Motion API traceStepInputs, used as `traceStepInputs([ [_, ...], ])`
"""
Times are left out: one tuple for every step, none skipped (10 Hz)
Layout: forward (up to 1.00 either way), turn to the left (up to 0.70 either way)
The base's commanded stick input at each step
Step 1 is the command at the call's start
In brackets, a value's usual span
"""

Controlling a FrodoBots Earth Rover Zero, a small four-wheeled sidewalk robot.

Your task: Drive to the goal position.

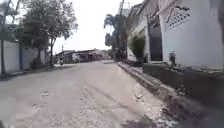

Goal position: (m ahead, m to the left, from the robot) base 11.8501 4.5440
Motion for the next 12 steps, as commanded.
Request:
traceStepInputs([
  [1.00,0.37],
  [1.00,0.32],
  [1.00,0.15],
  [1.00,0.06],
  [1.00,0.00],
  [1.00,0.00],
  [1.00,0.00],
  [1.00,0.00],
  [1.00,0.00],
  [1.00,0.00],
  [1.00,0.00],
  [1.00,0.00],
])
